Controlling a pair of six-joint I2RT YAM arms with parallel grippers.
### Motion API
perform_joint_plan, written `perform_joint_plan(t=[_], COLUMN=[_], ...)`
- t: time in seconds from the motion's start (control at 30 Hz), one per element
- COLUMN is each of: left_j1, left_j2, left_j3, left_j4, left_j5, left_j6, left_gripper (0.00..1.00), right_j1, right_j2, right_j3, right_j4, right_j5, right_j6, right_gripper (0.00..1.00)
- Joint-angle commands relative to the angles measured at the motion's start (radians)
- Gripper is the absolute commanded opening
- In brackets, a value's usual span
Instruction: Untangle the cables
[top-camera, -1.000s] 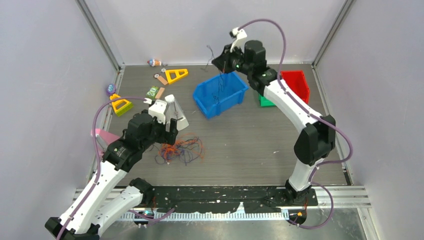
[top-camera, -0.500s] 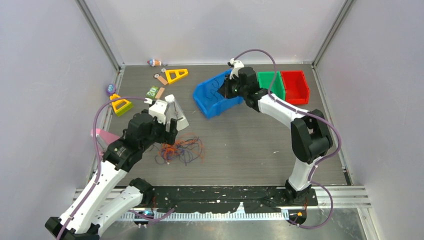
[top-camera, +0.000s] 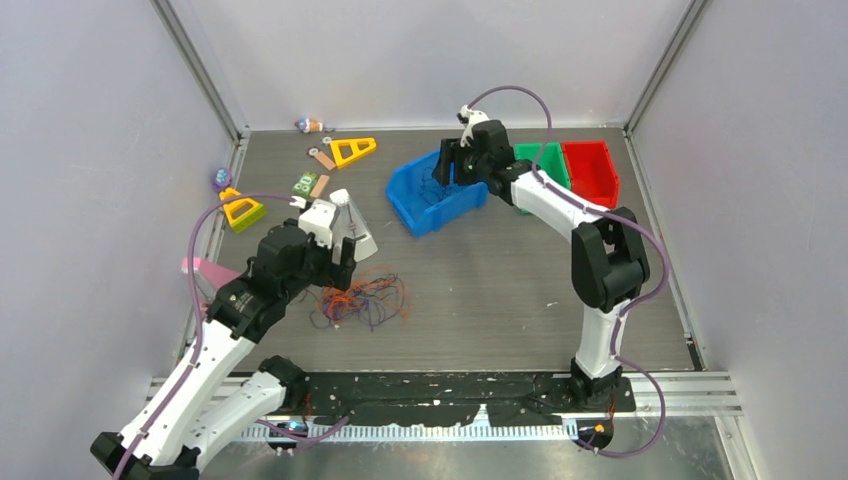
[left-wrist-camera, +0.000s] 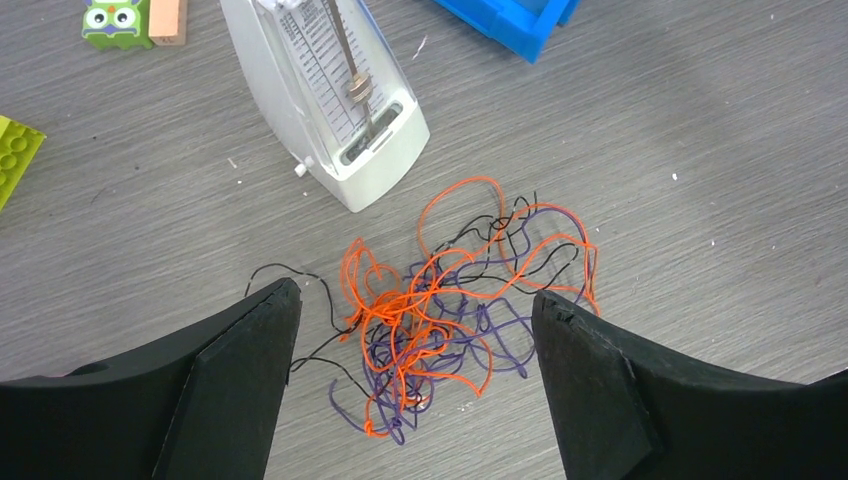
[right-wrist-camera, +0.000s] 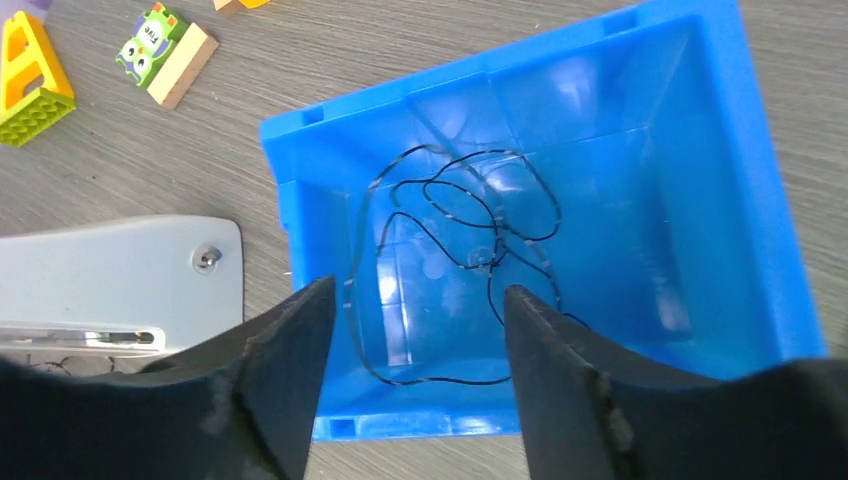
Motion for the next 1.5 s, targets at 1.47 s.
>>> perform_joint_plan(t=[1.47], left_j1=[0.011], left_j2=[-0.017], left_j3=[-0.136], left_j4=[-0.133], left_j5=[-0.351], left_j6=[-0.577], left_gripper=[0.94], right_j1=[0.501], right_j2=[-0.515], right_j3=[-0.723], right_j4=[0.346], right_j5=[0.023], right_j6=[0.074], right_gripper=[0.82])
